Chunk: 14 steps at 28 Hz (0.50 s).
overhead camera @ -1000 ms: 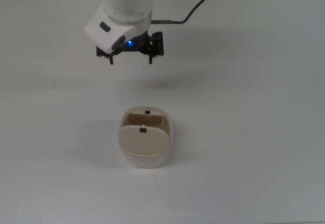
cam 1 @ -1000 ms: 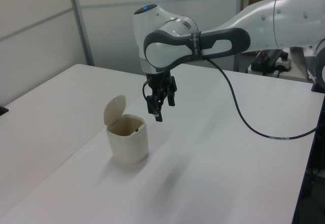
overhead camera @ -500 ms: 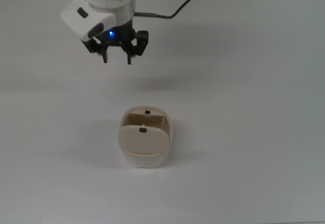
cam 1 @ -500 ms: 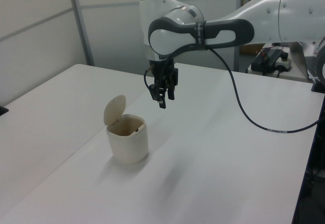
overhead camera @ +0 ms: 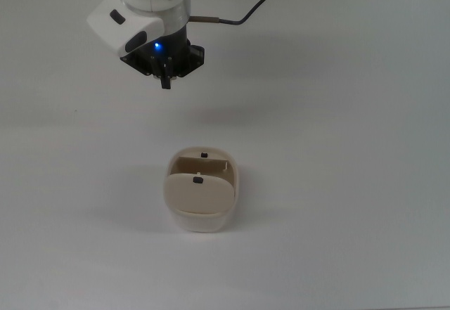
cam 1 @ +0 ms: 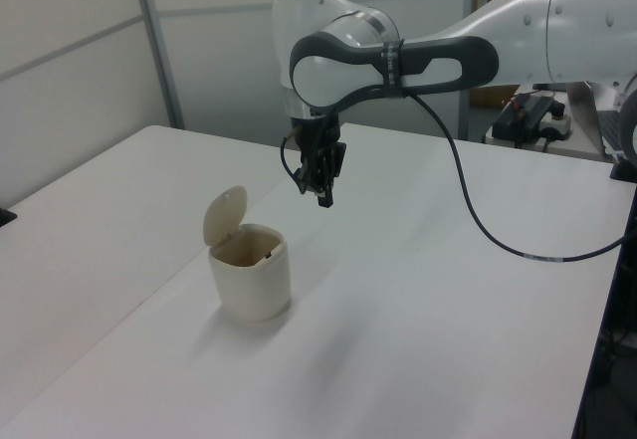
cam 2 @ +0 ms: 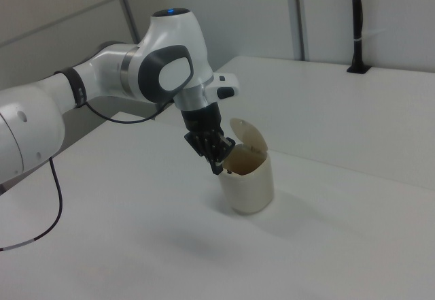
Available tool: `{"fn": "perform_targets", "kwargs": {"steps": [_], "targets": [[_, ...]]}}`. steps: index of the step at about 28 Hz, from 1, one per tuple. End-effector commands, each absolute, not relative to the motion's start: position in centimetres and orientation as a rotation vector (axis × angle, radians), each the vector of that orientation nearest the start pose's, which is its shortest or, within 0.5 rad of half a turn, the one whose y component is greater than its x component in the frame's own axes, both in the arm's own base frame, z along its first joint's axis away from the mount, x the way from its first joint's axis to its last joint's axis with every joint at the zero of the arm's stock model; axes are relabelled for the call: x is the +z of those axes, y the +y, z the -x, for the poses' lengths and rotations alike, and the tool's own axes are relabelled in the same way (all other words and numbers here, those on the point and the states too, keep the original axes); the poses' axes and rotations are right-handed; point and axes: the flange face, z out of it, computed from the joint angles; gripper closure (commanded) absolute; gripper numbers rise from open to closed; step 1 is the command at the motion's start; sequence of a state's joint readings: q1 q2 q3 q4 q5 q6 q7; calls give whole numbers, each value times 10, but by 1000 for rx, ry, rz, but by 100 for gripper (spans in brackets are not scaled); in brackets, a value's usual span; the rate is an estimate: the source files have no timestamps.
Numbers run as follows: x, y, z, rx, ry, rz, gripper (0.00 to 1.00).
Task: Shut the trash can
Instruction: 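Move the gripper over the open lid of the cream trash can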
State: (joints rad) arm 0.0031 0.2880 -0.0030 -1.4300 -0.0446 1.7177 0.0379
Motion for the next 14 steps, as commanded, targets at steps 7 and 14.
{"fn": "perform_targets", "kwargs": {"steps": [7,14], "targets": [[530,1,-647,11,83,3158,100],[534,4,-651,-50,93,3134,100]]}}
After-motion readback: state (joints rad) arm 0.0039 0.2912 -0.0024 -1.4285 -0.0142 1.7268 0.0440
